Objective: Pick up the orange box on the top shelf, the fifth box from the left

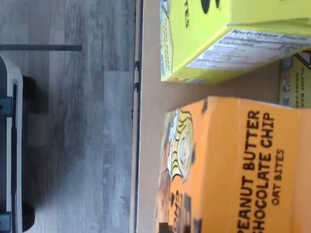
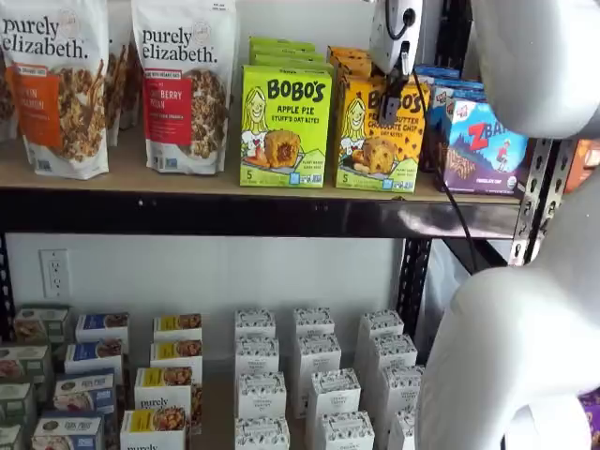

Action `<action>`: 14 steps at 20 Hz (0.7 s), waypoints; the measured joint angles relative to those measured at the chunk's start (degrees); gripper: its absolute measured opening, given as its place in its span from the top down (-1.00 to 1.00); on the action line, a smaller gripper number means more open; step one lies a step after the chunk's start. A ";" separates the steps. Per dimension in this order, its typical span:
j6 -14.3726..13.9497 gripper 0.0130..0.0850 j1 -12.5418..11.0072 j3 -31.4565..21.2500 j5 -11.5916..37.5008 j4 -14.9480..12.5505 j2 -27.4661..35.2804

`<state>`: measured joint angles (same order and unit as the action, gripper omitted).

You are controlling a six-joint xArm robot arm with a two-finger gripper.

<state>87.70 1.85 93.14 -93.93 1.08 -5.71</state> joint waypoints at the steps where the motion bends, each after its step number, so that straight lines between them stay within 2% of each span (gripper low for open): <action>1: -0.02 0.11 0.04 -0.18 0.10 -0.10 -0.14; 4: -0.01 0.33 0.02 -0.63 0.44 -0.06 -0.53; 14: 0.56 0.33 -0.67 -1.05 0.60 0.63 -1.53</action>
<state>88.26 1.18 92.09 -93.33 1.71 -7.24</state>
